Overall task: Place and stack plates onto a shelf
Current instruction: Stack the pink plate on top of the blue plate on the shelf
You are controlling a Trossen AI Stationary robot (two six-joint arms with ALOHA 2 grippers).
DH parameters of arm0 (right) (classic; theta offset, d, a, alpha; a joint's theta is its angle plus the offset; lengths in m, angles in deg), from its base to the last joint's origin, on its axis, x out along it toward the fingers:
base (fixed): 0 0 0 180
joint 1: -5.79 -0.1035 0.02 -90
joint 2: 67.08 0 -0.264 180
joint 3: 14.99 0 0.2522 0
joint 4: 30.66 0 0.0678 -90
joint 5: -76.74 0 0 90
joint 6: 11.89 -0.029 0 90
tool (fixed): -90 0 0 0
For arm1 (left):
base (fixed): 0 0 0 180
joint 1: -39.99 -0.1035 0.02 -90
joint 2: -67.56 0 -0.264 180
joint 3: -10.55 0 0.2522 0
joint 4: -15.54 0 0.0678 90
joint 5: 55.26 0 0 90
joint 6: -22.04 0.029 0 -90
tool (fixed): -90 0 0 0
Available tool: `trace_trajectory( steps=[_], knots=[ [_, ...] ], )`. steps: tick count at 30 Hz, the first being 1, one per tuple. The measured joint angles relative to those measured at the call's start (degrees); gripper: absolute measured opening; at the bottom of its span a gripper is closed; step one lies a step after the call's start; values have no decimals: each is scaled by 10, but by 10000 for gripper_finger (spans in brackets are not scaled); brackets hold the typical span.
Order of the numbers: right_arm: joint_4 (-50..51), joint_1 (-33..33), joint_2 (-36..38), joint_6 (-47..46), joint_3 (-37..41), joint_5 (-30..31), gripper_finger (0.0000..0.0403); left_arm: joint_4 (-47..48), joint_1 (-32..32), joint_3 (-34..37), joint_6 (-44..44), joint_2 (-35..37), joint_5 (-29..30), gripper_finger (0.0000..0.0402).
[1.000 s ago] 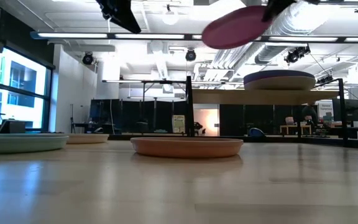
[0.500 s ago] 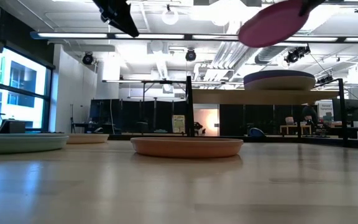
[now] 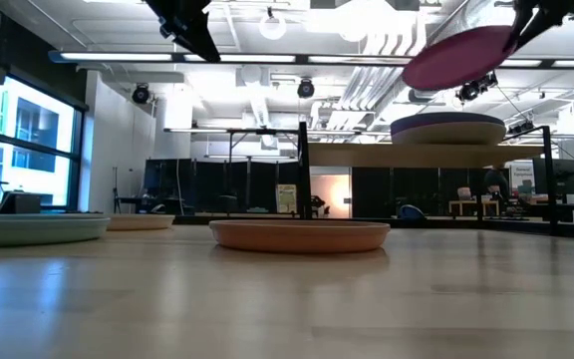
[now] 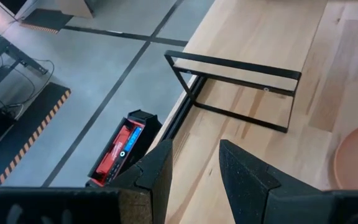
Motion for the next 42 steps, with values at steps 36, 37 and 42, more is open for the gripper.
trace_trajectory(
  steps=[36, 37, 42],
  knots=[
    [-267, 9, 70, -293, 273, 24, 18, 1, 0, 0, 1, 0, 0, 119],
    [-267, 14, 66, -292, 273, 19, 24, 1, 0, 0, 1, 0, 0, 119],
    [-273, 37, 43, -290, 273, 0, 49, 4, 0, 0, 1, 0, 0, 119]
  ],
)
